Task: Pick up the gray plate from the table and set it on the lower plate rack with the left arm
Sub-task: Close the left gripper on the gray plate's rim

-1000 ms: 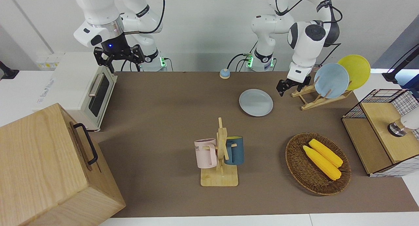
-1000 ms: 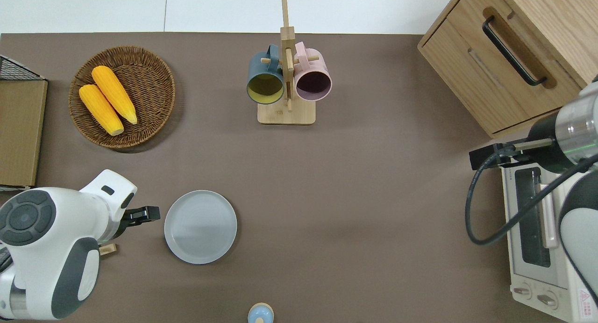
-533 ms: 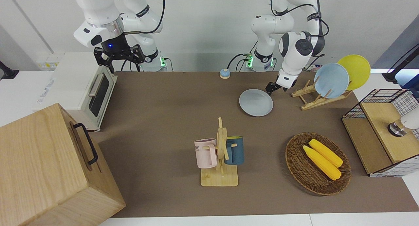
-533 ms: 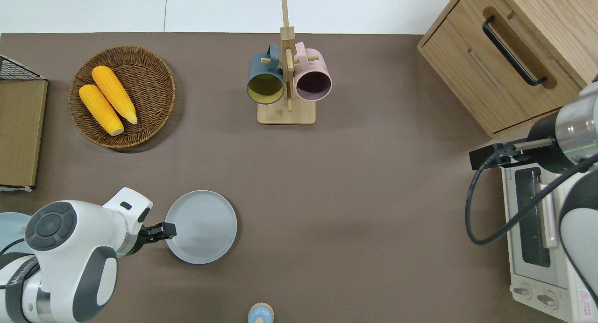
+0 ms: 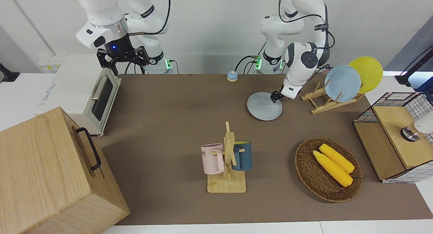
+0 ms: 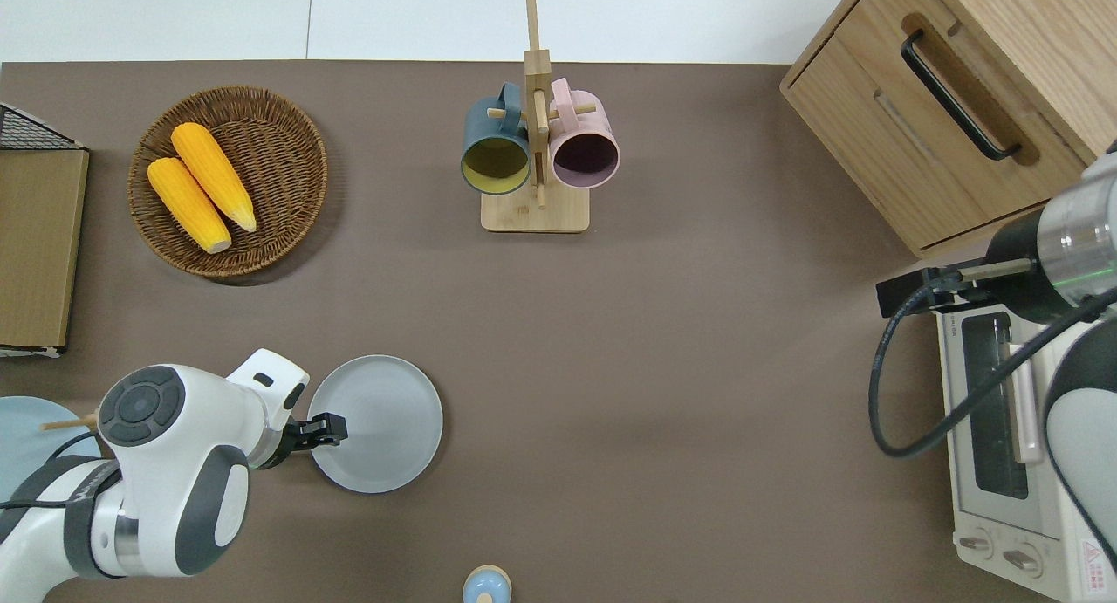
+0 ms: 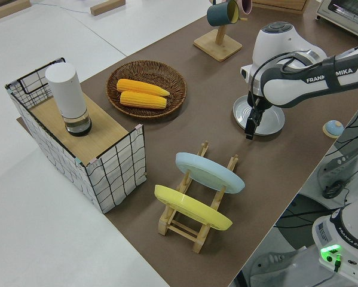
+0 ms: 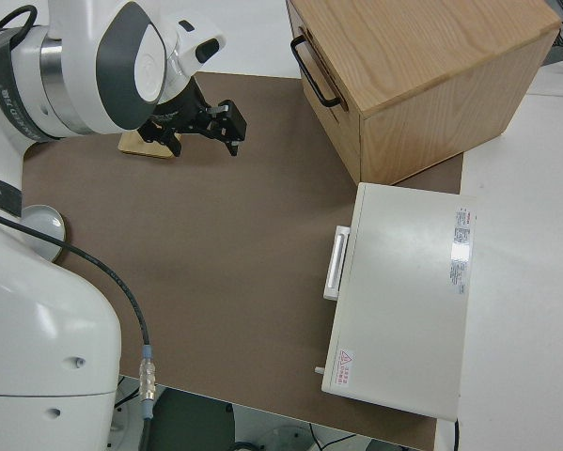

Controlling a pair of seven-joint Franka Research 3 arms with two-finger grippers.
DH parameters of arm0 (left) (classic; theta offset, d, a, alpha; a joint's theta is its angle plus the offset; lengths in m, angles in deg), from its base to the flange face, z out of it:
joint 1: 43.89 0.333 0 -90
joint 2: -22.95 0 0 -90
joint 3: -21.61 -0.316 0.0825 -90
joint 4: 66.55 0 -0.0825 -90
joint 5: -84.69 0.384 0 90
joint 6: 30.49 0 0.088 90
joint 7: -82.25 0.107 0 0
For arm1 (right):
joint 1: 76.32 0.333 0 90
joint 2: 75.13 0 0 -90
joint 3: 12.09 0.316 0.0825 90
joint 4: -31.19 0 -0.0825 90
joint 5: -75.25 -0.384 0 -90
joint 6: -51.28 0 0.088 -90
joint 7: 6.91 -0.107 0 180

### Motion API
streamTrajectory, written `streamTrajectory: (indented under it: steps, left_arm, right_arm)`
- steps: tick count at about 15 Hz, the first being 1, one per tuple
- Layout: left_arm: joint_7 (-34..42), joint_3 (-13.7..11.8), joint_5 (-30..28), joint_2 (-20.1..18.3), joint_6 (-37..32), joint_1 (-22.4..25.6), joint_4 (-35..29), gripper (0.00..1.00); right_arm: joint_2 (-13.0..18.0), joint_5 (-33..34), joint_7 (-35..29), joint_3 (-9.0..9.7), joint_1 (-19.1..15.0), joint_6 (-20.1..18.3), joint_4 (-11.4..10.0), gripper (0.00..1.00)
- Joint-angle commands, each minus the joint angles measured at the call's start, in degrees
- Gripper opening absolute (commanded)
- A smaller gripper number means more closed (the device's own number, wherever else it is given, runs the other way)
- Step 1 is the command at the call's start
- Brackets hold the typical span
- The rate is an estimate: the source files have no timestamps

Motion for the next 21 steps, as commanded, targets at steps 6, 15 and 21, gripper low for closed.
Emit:
streamTrajectory:
  steps: [6,15,21]
  left_arm:
    - [-0.8,-0.4,-2.2,1.5,3.2,-0.6,-0.2,0.44]
    - [-0.4,-0.4,-2.2,1.3,3.0,-0.4,0.0,0.0]
    - [0.0,-1.2,-1.4,-1.0,-0.2,0.3,2.7,0.0]
  right_arm:
    - [0.2,0.1,-0.7,0.98,-1.1,-0.7,0.5,0.983]
    - [0.2,0.1,-0.7,0.98,-1.1,-0.8,0.5,0.983]
    - [0.1,0.1,-0.7,0.98,-1.1,-0.8,0.5,0.983]
